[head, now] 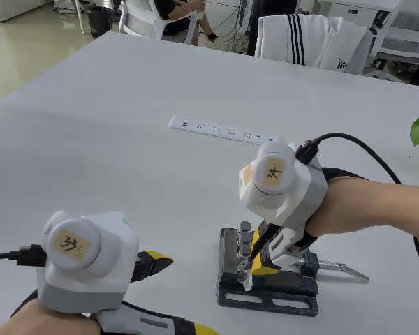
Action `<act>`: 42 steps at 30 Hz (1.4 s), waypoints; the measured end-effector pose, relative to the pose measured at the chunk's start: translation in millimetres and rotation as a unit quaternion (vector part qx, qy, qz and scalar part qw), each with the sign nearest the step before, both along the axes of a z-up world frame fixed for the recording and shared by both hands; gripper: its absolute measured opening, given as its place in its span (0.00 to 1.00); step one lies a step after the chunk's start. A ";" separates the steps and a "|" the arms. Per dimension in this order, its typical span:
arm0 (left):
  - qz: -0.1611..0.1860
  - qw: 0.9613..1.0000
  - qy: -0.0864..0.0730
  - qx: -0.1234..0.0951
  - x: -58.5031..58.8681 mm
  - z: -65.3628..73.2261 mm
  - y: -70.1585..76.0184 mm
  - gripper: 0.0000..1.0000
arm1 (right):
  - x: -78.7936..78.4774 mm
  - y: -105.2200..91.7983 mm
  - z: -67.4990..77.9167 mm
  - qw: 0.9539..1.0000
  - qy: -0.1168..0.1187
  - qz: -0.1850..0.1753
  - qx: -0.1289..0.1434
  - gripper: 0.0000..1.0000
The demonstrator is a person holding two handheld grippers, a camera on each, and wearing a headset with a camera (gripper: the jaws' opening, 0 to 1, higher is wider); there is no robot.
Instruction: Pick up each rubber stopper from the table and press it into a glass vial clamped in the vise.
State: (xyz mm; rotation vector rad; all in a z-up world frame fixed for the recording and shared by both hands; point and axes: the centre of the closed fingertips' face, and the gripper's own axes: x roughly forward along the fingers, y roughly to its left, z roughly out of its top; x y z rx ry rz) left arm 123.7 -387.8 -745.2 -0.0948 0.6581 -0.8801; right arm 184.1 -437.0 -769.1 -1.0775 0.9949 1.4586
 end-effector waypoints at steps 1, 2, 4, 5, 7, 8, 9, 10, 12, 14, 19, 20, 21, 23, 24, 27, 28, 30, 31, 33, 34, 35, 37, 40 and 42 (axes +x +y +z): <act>0.001 1.000 0.000 0.000 0.1 0.1 0.0 0.87 | -0.3 0.1 0.1 1.000 0.000 0.000 0.001 0.10; 0.001 1.000 0.000 0.000 -0.1 0.1 0.0 0.87 | -0.4 0.1 0.2 1.000 0.000 0.000 0.001 0.10; 0.000 1.000 0.000 0.000 -0.2 0.0 -0.3 0.87 | -0.5 0.3 0.3 1.000 -0.002 0.000 0.002 0.10; 0.000 1.000 0.000 0.000 -0.1 -0.1 -0.5 0.87 | -0.9 -0.1 0.2 1.000 -0.003 0.000 0.002 0.10; 0.001 1.000 0.000 -0.002 0.4 0.3 -0.9 0.87 | -0.1 0.6 0.1 1.000 -0.008 0.000 0.004 0.09; 0.001 1.000 -0.001 -0.002 0.9 0.2 -0.9 0.87 | 0.2 0.3 -0.2 1.000 -0.010 -0.001 0.005 0.09; 0.001 1.000 -0.002 -0.002 1.2 0.4 -1.3 0.87 | 0.2 0.4 -0.1 1.000 -0.011 -0.003 0.006 0.09; 0.001 1.000 -0.002 -0.003 1.6 0.8 -2.1 0.87 | 1.2 0.4 0.1 1.000 -0.016 -0.005 0.008 0.08; 0.000 1.000 -0.002 -0.004 2.0 0.9 -3.1 0.87 | 0.7 0.2 -0.4 1.000 -0.018 -0.008 0.010 0.07; -0.002 1.000 -0.002 -0.004 2.3 0.7 -3.8 0.87 | 2.2 0.2 -0.4 1.000 -0.022 -0.014 0.014 0.07; -0.003 1.000 -0.002 -0.004 2.1 1.5 -5.4 0.86 | 2.4 -0.1 -0.6 0.999 -0.022 -0.017 0.017 0.07; -0.003 1.000 -0.003 -0.004 2.2 1.5 -5.6 0.86 | 2.3 -0.1 -0.6 0.999 -0.022 -0.017 0.017 0.07; -0.003 1.000 -0.002 -0.005 2.4 1.4 -5.5 0.86 | 2.1 -0.1 -0.5 0.999 -0.022 -0.016 0.017 0.06; -0.002 1.000 -0.002 -0.005 2.8 0.8 -5.1 0.86 | -0.6 0.0 0.2 0.999 -0.015 -0.020 0.020 0.02; -0.002 1.000 -0.002 -0.005 3.0 0.7 -5.0 0.86 | 0.1 -0.6 0.0 1.000 -0.019 -0.014 0.019 0.02; -0.002 1.000 -0.001 -0.006 3.7 1.4 -6.2 0.86 | 0.3 -0.9 -1.7 1.000 -0.017 -0.016 0.018 0.02; -0.002 1.000 -0.001 -0.006 3.6 1.3 -6.8 0.86 | 0.1 -1.0 -1.5 1.000 -0.017 -0.015 0.018 0.02; -0.004 1.000 -0.001 -0.006 3.3 1.4 -7.7 0.86 | -0.2 -1.2 -1.7 1.000 -0.017 -0.015 0.017 0.02; -0.005 1.000 -0.001 -0.005 2.9 1.2 -7.9 0.86 | 0.2 -1.9 -2.2 1.000 -0.015 -0.016 0.015 0.02; -0.004 1.000 -0.001 -0.005 2.7 1.3 -7.6 0.86 | -0.2 -2.5 -1.7 1.000 -0.013 -0.016 0.014 0.02; -0.004 1.000 -0.001 -0.006 2.6 1.3 -7.7 0.86 | -0.2 -2.6 -1.4 1.000 -0.013 -0.017 0.015 0.02; -0.004 1.000 0.000 -0.006 2.4 1.2 -7.6 0.86 | 0.0 -2.8 -1.2 1.000 -0.011 -0.019 0.016 0.04; -0.005 1.000 0.000 -0.005 1.9 0.8 -7.5 0.86 | -1.3 -3.4 -2.0 1.000 -0.004 -0.025 0.016 0.08; -0.006 1.000 0.000 -0.004 1.5 -0.1 -7.2 0.86 | -0.8 -3.8 -2.2 0.999 0.001 -0.034 0.020 0.11; -0.006 1.000 0.001 -0.004 1.0 -0.4 -7.3 0.86 | -3.3 -0.8 -1.2 0.997 0.018 -0.061 0.032 0.14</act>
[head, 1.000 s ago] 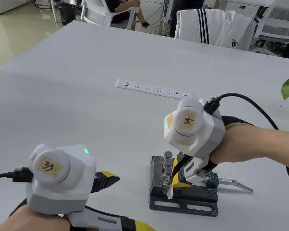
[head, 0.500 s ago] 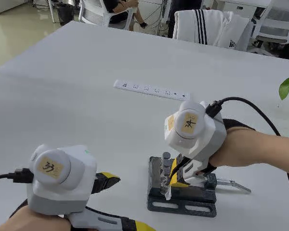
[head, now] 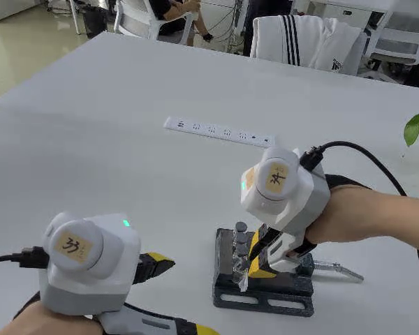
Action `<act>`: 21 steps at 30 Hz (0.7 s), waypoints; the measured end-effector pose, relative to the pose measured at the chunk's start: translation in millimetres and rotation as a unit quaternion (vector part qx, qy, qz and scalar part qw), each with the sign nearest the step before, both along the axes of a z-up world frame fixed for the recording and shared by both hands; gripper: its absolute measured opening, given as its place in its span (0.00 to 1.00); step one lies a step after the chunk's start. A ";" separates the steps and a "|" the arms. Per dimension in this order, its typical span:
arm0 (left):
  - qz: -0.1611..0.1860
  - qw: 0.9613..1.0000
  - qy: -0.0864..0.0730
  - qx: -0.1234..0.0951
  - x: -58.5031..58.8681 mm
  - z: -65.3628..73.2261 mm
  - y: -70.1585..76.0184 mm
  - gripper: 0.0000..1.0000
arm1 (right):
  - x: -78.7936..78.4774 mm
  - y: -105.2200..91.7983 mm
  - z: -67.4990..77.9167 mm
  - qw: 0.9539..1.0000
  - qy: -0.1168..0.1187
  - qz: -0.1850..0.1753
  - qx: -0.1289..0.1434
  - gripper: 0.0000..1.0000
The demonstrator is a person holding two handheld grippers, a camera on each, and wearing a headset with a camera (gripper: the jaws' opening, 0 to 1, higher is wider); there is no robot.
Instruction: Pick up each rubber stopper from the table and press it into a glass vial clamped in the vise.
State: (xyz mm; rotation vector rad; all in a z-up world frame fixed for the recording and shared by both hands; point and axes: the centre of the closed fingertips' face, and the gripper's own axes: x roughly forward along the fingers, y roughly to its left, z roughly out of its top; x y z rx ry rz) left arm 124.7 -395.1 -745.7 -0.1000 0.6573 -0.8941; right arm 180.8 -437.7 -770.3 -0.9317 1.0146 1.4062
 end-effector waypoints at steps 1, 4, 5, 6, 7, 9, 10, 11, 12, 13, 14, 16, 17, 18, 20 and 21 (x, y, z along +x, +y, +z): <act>-0.001 1.000 0.000 0.001 -0.3 -0.1 -0.2 0.86 | 2.1 -0.2 0.8 1.000 -0.003 0.004 0.001 0.14; -0.001 1.000 0.000 0.000 -0.5 -0.2 -0.8 0.86 | 2.6 -0.4 -0.3 1.000 -0.003 -0.001 0.001 0.14; -0.001 1.000 0.000 0.000 -0.5 -0.2 -0.8 0.86 | 2.5 0.1 -0.6 1.000 0.000 -0.006 0.004 0.14; -0.001 1.000 0.000 0.000 -0.6 -0.1 -1.0 0.86 | 2.6 0.8 -0.7 1.000 0.003 -0.010 0.008 0.14; -0.001 1.000 0.000 0.000 -0.6 0.1 -0.9 0.86 | 2.4 0.8 -1.2 1.000 0.005 -0.013 0.008 0.14; -0.001 1.000 0.000 0.000 -0.6 0.3 -0.4 0.86 | 2.8 0.4 -2.9 1.000 0.005 -0.014 0.007 0.13; -0.001 1.000 0.000 0.001 -0.6 0.1 0.1 0.86 | 3.2 -0.1 -3.8 1.000 0.005 -0.015 0.006 0.13; 0.000 1.000 0.000 0.001 -0.3 -0.4 1.2 0.86 | 2.2 -0.2 -4.3 1.000 0.006 -0.015 0.006 0.13; 0.001 1.000 0.000 0.001 -0.1 -0.7 1.9 0.86 | 2.4 -0.5 -4.9 1.000 0.007 -0.017 0.005 0.13; 0.001 1.000 0.000 0.001 0.0 -1.2 2.5 0.86 | 3.3 -0.3 -5.3 1.000 0.004 -0.018 0.007 0.13; 0.002 1.000 0.000 0.001 0.0 -1.4 2.9 0.86 | 3.4 -0.2 -5.4 1.000 0.005 -0.019 0.007 0.13; 0.003 1.000 0.001 0.001 -0.3 -1.5 3.2 0.86 | 2.5 0.9 -5.0 1.000 0.010 -0.023 0.010 0.13; 0.003 1.000 0.001 0.000 -0.3 -1.5 3.3 0.86 | 3.0 0.3 -5.1 1.000 0.009 -0.022 0.010 0.13; 0.003 1.000 0.001 0.001 -0.4 -1.9 3.7 0.86 | 3.2 0.3 -5.0 1.000 0.010 -0.023 0.011 0.13; 0.003 1.000 0.001 0.001 -0.8 -2.0 3.6 0.86 | 2.4 0.7 -4.5 0.999 0.013 -0.026 0.013 0.13; 0.003 1.000 0.002 0.001 -1.0 -2.3 3.7 0.86 | 2.2 0.7 -4.0 0.999 0.014 -0.027 0.014 0.13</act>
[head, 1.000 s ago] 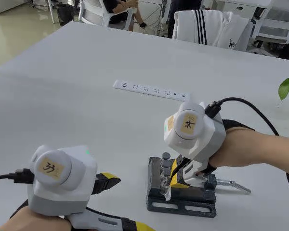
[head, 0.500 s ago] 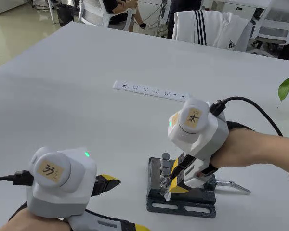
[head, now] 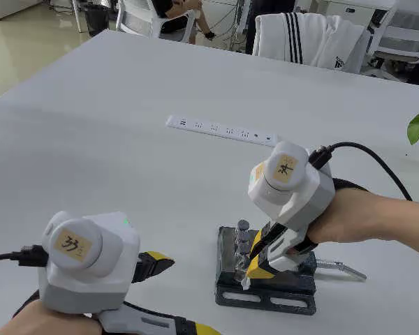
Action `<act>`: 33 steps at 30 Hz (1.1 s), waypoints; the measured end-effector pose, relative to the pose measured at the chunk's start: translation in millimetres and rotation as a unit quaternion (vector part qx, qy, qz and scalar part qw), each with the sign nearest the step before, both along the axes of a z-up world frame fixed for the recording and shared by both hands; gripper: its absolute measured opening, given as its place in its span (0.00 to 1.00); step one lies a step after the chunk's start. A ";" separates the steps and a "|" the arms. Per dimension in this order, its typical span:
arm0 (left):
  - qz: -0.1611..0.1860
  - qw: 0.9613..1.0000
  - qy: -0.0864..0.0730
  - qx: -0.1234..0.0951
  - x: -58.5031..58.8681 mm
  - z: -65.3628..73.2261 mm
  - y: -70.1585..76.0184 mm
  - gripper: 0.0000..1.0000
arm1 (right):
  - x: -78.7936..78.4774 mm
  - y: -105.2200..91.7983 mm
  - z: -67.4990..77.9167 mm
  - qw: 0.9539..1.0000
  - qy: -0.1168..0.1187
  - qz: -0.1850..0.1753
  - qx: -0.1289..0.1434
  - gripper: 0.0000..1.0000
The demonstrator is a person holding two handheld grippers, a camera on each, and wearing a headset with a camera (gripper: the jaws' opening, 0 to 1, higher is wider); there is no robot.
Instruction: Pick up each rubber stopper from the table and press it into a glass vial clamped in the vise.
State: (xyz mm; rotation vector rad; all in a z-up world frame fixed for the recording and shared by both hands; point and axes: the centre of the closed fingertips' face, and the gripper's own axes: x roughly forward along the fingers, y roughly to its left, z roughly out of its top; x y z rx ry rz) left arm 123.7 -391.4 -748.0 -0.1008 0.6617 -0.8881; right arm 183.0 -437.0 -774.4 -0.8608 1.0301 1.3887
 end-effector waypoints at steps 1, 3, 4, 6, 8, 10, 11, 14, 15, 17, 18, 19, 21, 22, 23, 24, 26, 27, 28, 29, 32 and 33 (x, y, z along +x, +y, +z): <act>0.000 1.000 0.000 0.000 -0.1 -0.2 0.1 0.86 | -0.4 0.3 0.4 1.000 0.002 -0.002 0.001 0.14; -0.001 1.000 0.000 0.000 -0.2 -0.3 0.0 0.86 | -0.9 0.6 1.3 1.000 0.003 -0.005 0.004 0.13; -0.001 1.000 0.000 0.000 -0.1 -0.5 0.0 0.86 | -2.2 0.5 2.0 1.000 0.004 -0.007 0.006 0.13; -0.001 1.000 0.000 0.000 -0.1 -1.0 0.0 0.85 | -3.1 1.0 2.2 1.000 0.006 -0.011 0.008 0.13; -0.001 1.000 -0.001 0.000 0.0 -0.6 -0.1 0.85 | -2.4 1.6 2.0 1.000 0.006 -0.015 0.010 0.13; 0.000 1.000 -0.001 0.000 0.1 -0.1 -0.3 0.85 | -1.9 2.4 2.2 1.000 0.013 -0.024 0.015 0.12; -0.001 1.000 -0.001 0.000 0.2 -0.3 0.0 0.85 | -1.9 2.2 1.9 1.000 0.012 -0.024 0.016 0.12; 0.001 1.000 -0.001 0.000 0.5 -0.1 0.3 0.85 | -0.6 2.4 1.0 0.999 0.011 -0.029 0.018 0.10; 0.001 1.000 -0.001 -0.001 0.4 0.1 0.0 0.85 | 0.7 2.5 0.9 0.999 0.010 -0.032 0.018 0.09; 0.000 1.000 -0.001 -0.001 0.2 -0.4 0.3 0.85 | 2.2 2.6 0.6 0.999 0.008 -0.033 0.019 0.07; 0.000 1.000 0.000 0.000 0.1 -0.8 0.4 0.85 | 2.4 2.6 0.7 0.999 0.008 -0.034 0.020 0.06; 0.000 1.000 0.000 0.000 0.0 -1.1 0.4 0.85 | 2.2 2.5 0.5 0.999 0.009 -0.036 0.020 0.06; 0.000 1.000 0.000 -0.001 -0.2 -1.3 0.5 0.85 | 3.4 2.3 -0.2 0.999 0.008 -0.034 0.020 0.06; 0.001 1.000 0.000 -0.001 -0.1 -1.3 0.6 0.85 | 4.0 2.2 -0.6 0.999 0.007 -0.034 0.020 0.06; 0.001 1.000 0.000 -0.001 -0.1 -1.1 0.6 0.85 | 3.9 2.1 -0.7 0.999 0.007 -0.034 0.020 0.06; 0.001 1.000 0.000 -0.001 0.0 -1.0 0.6 0.85 | 3.5 1.6 -0.7 0.999 0.006 -0.034 0.019 0.06; 0.000 1.000 0.000 0.000 0.6 -1.2 0.8 0.85 | 3.9 1.9 -0.6 0.999 0.006 -0.035 0.020 0.05; 0.001 1.000 0.000 -0.001 1.1 -1.2 0.8 0.85 | 4.2 1.8 -0.6 0.999 0.006 -0.034 0.020 0.05; 0.001 1.000 0.001 -0.002 1.3 -1.1 0.7 0.85 | 4.4 1.8 -0.5 0.999 0.006 -0.034 0.020 0.05; 0.002 1.000 0.000 -0.002 1.6 -0.9 0.5 0.85 | 4.5 1.8 -0.5 0.999 0.006 -0.034 0.021 0.05; 0.006 1.000 0.002 -0.005 3.4 0.0 0.2 0.85 | 4.1 1.5 0.0 0.999 0.004 -0.032 0.022 0.05; 0.008 1.000 0.003 -0.007 4.2 0.2 0.6 0.84 | 4.1 1.4 0.0 0.999 0.003 -0.031 0.021 0.05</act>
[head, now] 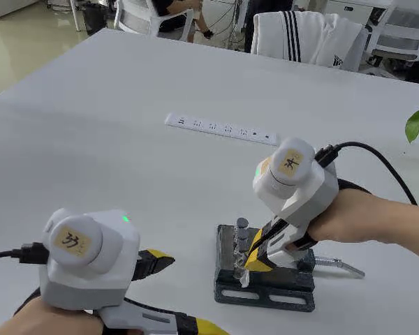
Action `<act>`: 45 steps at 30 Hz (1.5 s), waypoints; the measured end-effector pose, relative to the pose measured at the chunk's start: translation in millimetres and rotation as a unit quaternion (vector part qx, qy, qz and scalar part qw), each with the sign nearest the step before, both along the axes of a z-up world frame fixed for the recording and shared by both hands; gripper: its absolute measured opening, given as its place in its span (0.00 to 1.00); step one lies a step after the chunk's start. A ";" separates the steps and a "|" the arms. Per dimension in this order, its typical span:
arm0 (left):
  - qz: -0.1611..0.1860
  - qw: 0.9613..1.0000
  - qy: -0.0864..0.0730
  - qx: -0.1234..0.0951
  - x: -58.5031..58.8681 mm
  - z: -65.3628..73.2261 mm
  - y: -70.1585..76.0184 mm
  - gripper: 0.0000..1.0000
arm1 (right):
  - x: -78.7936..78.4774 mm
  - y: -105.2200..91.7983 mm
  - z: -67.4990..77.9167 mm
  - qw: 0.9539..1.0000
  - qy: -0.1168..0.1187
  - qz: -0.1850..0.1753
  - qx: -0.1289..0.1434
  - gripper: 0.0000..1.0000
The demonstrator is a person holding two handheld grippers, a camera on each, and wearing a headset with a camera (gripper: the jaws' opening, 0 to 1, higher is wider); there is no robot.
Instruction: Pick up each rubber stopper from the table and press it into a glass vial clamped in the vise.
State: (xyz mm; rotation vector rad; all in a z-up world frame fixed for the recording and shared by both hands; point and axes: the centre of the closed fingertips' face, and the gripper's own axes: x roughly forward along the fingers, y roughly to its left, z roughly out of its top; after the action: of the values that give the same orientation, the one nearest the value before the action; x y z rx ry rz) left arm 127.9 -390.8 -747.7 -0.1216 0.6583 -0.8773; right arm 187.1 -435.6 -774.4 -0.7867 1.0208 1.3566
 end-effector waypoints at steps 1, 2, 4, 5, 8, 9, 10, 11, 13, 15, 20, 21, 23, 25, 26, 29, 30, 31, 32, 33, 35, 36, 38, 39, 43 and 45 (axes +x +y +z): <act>0.002 1.000 0.001 -0.002 0.7 0.2 0.3 0.84 | -0.3 -0.3 0.1 1.000 -0.001 0.000 0.000 0.05; 0.005 1.000 0.004 -0.007 1.2 1.6 -0.5 0.84 | -0.9 -0.7 0.3 1.000 0.000 0.000 0.000 0.05; 0.013 1.000 0.007 -0.015 3.2 2.8 0.4 0.83 | -1.0 -1.2 0.8 1.000 -0.001 0.000 0.001 0.05; 0.018 1.000 0.010 -0.019 4.4 3.0 1.3 0.82 | -1.1 -1.3 0.8 1.000 -0.001 0.000 0.002 0.05; 0.040 0.998 0.025 -0.044 8.9 5.4 2.4 0.81 | -0.7 -2.1 1.4 1.000 -0.004 0.001 0.003 0.05; 0.047 0.997 0.029 -0.054 10.4 7.0 2.1 0.81 | 0.1 -2.2 1.7 1.000 -0.006 0.001 0.004 0.05; 0.060 0.995 0.041 -0.070 13.4 7.1 3.9 0.80 | 0.6 -2.0 2.2 1.000 -0.008 0.001 0.006 0.05; 0.063 0.994 0.046 -0.080 14.7 8.2 3.2 0.80 | 0.7 -2.4 1.7 1.000 -0.007 0.000 0.004 0.05; 0.076 0.992 0.053 -0.088 18.9 7.4 3.9 0.79 | 1.5 -2.6 1.6 1.000 -0.009 0.002 0.004 0.05; 0.095 0.987 0.071 -0.112 24.1 7.7 3.4 0.76 | 1.4 -2.4 2.3 1.000 -0.009 0.002 0.005 0.05; 0.164 0.957 0.127 -0.205 44.2 11.2 7.6 0.63 | 1.5 -1.3 4.7 1.000 -0.013 0.003 0.008 0.05; 0.175 0.951 0.140 -0.214 46.5 9.3 8.8 0.59 | 1.1 -1.5 4.2 1.000 -0.014 0.005 0.007 0.05; 0.183 0.943 0.159 -0.230 49.4 6.7 8.1 0.52 | 1.7 -1.5 4.3 1.000 -0.019 0.009 0.006 0.05; 0.191 0.938 0.177 -0.228 50.0 0.4 7.2 0.50 | 1.2 -1.4 4.6 1.000 -0.017 0.008 0.006 0.05; 0.188 0.939 0.177 -0.228 50.6 -1.0 5.8 0.49 | 1.1 -1.9 4.5 1.000 -0.017 0.009 0.005 0.05; 0.193 0.924 0.215 -0.250 47.9 -3.5 -3.1 0.46 | 1.1 -1.2 6.1 1.000 -0.018 0.008 0.008 0.05; 0.195 0.919 0.223 -0.259 47.9 -3.2 -5.1 0.45 | 1.3 -0.9 6.5 1.000 -0.020 0.009 0.009 0.05; 0.198 0.915 0.230 -0.265 48.3 -3.6 -6.2 0.44 | 1.6 -0.9 6.8 1.000 -0.021 0.010 0.009 0.05; 0.200 0.914 0.229 -0.269 50.0 -3.5 -6.8 0.44 | 0.5 -0.7 7.4 1.000 -0.018 0.008 0.010 0.05; 0.201 0.912 0.231 -0.273 50.2 -2.5 -7.7 0.42 | 0.1 -0.2 8.1 1.000 -0.020 0.009 0.011 0.05; 0.203 0.904 0.243 -0.288 50.5 0.2 -10.4 0.38 | -1.3 0.5 10.1 1.000 -0.020 0.010 0.013 0.05; 0.204 0.901 0.248 -0.291 50.5 0.0 -11.2 0.37 | -2.4 1.4 10.8 1.000 -0.019 0.011 0.015 0.05; 0.208 0.897 0.254 -0.295 51.0 -0.2 -12.2 0.37 | -3.3 2.1 12.6 1.000 -0.023 0.012 0.015 0.05; 0.210 0.894 0.257 -0.301 51.3 0.8 -13.0 0.37 | -2.0 2.0 12.1 1.000 -0.023 0.013 0.017 0.05; 0.213 0.886 0.269 -0.312 51.7 1.3 -17.4 0.36 | -3.5 3.9 17.8 0.999 -0.026 0.016 0.023 0.05; 0.214 0.882 0.274 -0.317 52.9 1.8 -19.2 0.35 | -3.8 5.2 21.1 0.999 -0.029 0.017 0.027 0.05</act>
State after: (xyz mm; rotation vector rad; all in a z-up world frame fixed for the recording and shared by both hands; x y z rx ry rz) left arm 180.8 -410.1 -745.9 -1.1027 0.8008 -0.5903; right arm 183.2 -430.4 -753.2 -0.8008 0.9253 1.3769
